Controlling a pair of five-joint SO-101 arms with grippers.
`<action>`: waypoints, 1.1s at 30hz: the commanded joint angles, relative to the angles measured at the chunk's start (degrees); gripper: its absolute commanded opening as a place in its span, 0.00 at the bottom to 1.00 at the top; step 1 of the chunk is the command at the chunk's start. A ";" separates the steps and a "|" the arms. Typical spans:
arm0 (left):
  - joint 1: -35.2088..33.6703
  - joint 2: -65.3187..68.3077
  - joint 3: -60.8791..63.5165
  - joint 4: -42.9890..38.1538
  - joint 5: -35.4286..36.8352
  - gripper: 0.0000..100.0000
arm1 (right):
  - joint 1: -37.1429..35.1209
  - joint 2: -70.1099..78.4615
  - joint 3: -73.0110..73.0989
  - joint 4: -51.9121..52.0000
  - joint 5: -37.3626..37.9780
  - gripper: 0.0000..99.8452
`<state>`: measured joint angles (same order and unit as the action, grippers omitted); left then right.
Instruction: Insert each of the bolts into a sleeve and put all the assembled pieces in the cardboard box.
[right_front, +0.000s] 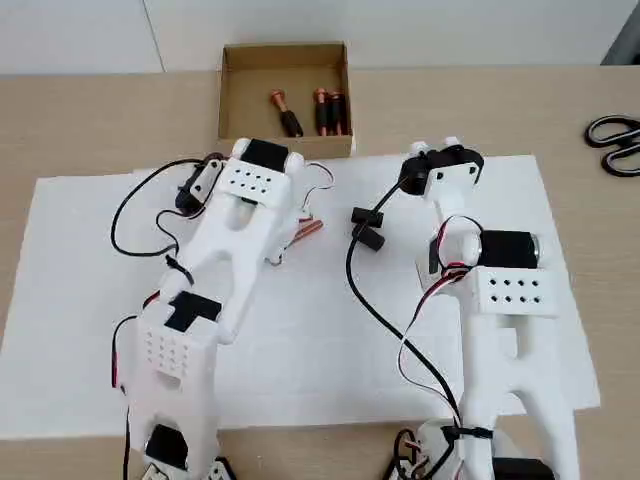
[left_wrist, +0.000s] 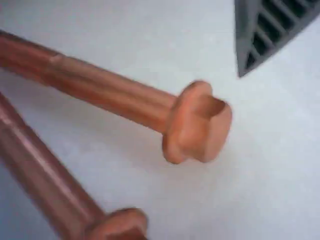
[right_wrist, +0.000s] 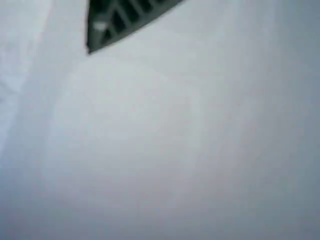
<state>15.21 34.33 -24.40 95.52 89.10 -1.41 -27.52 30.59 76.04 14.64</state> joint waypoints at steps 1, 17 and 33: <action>-0.18 -0.44 -2.15 -0.88 0.62 0.33 | 0.57 -1.63 -0.26 -1.19 0.18 0.32; -0.18 6.68 -0.57 -8.09 4.92 0.33 | 0.57 -1.63 -0.26 -0.66 0.18 0.32; -3.96 7.12 -7.08 1.93 3.43 0.33 | 0.31 -1.36 -0.26 -1.10 -1.14 0.32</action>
<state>11.69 41.98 -29.67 95.87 93.05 -1.41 -27.52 30.59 76.04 14.64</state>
